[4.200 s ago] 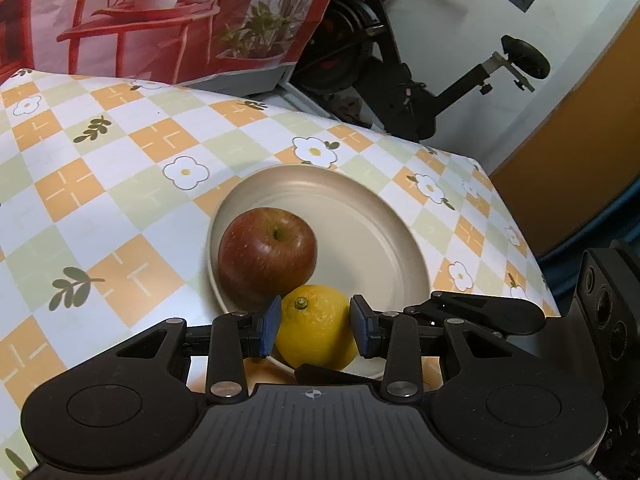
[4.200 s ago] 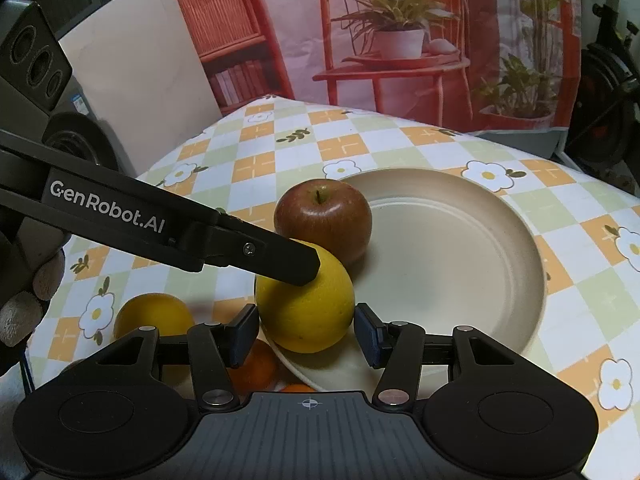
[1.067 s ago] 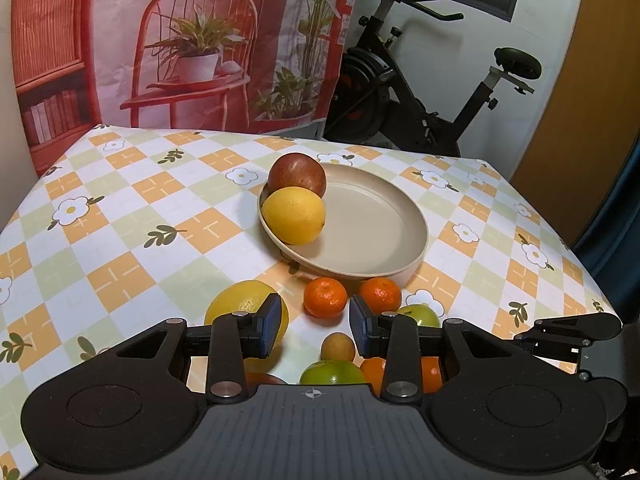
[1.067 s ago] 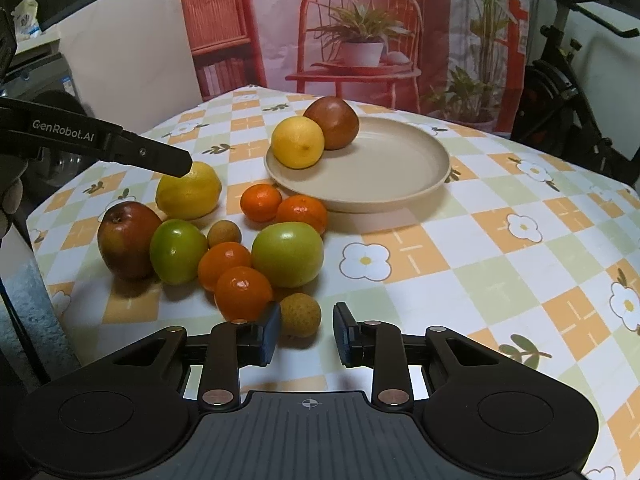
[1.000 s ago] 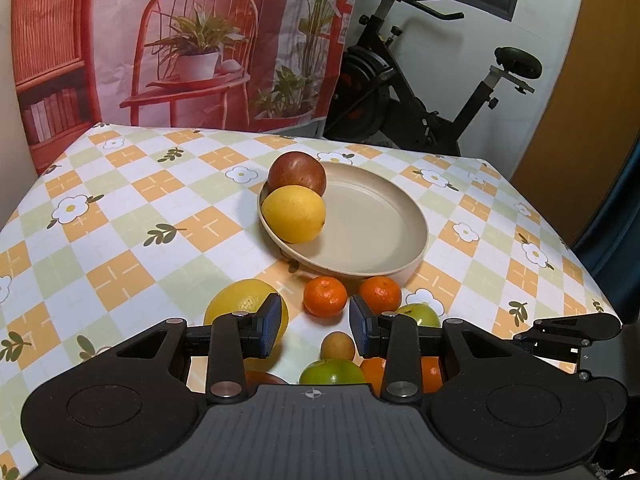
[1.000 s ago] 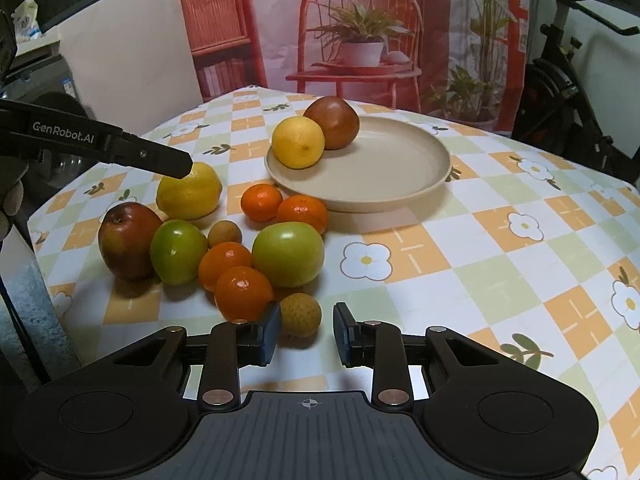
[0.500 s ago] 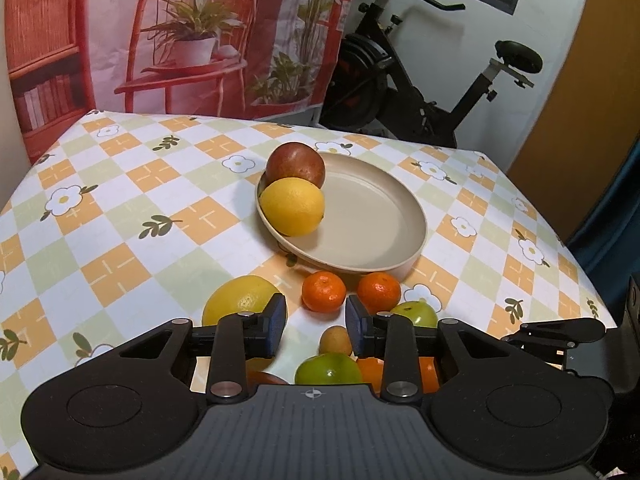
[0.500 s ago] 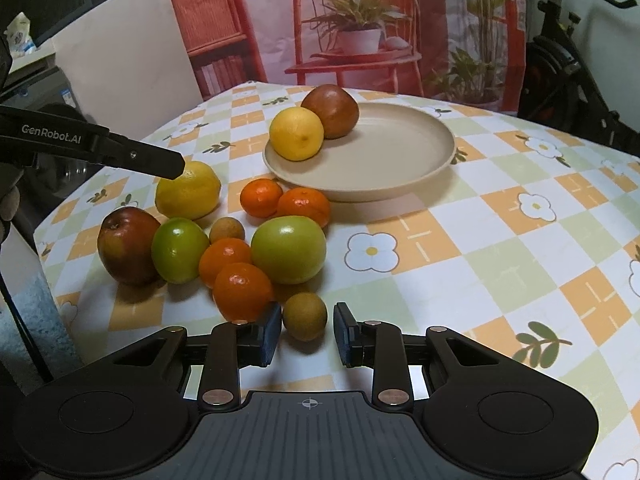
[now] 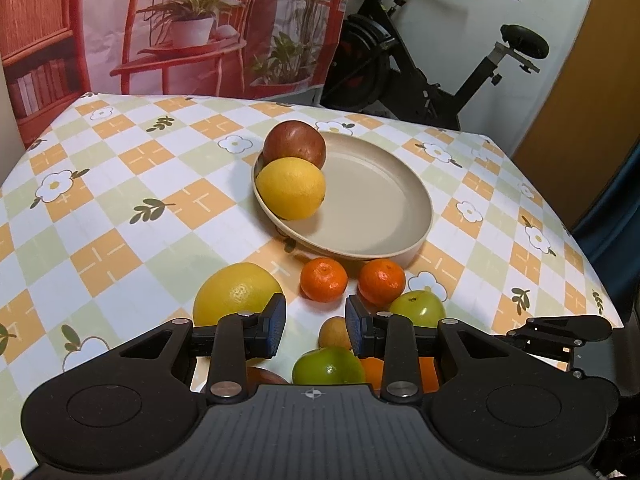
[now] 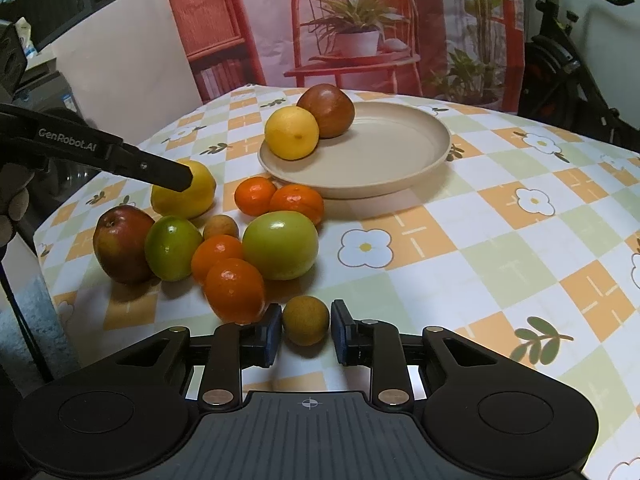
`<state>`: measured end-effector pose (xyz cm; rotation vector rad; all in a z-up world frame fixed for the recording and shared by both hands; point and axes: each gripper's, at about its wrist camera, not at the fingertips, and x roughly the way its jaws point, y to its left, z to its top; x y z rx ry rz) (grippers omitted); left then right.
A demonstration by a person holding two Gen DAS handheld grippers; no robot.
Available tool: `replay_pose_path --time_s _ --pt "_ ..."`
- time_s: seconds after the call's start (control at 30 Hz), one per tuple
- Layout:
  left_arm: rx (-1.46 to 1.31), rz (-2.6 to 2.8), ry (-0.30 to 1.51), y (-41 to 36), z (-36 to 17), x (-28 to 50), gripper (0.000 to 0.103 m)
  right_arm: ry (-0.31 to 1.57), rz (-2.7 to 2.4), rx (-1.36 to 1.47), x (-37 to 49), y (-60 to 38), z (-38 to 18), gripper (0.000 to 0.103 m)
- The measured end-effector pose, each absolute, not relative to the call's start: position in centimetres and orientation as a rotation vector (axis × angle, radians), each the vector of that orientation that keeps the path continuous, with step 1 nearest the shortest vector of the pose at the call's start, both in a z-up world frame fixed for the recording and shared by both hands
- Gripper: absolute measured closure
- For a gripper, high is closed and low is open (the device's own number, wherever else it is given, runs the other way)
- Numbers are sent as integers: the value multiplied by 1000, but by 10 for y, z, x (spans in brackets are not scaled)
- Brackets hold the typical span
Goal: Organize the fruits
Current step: 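Grasp a small brown round fruit with the left gripper while the right gripper grasps another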
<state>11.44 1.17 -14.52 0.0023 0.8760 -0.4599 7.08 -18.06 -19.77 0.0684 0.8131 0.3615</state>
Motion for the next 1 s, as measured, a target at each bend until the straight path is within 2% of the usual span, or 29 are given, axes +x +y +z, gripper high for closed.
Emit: replay_pose_path --time_s 0.17,0.53,1.0 --pt "-14 -476 937 9 -152 125 68 808 401 44 75 -182 -196 80" --pt "17 -494 986 -9 -157 145 68 655 249 72 104 -216 -193 80" --pt "10 -524 1091 -11 -178 154 68 643 262 97 107 -214 -206 80"
